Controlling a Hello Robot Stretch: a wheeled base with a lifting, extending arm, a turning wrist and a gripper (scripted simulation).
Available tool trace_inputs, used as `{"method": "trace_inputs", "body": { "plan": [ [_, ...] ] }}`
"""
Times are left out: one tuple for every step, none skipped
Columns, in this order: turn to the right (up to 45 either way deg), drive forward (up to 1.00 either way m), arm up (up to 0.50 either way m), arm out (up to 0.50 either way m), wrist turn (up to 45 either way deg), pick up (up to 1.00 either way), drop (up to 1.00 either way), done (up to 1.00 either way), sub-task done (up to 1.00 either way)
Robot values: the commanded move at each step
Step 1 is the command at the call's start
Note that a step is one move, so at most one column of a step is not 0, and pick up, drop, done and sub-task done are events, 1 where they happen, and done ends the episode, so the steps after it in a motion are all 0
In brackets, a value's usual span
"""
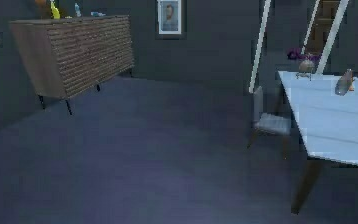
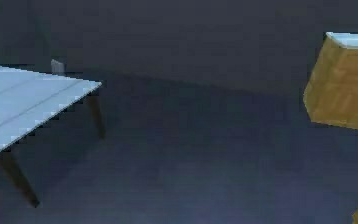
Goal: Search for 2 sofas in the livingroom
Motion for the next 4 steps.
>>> {"method": "trace_inputs", "body": {
  "plan": [
    [0.0, 1.0, 0.0, 0.0, 0.0, 0.0, 0.0, 0.0, 0.0],
    [3.0, 0.0, 0.0, 0.0, 0.0, 0.0, 0.0, 0.0, 0.0],
    [0.0, 0.85, 0.0, 0.0, 0.0, 0.0, 0.0, 0.0, 0.0],
    [12.0, 0.0, 0.0, 0.0, 0.0, 0.0, 0.0, 0.0, 0.0]
  ]
}}
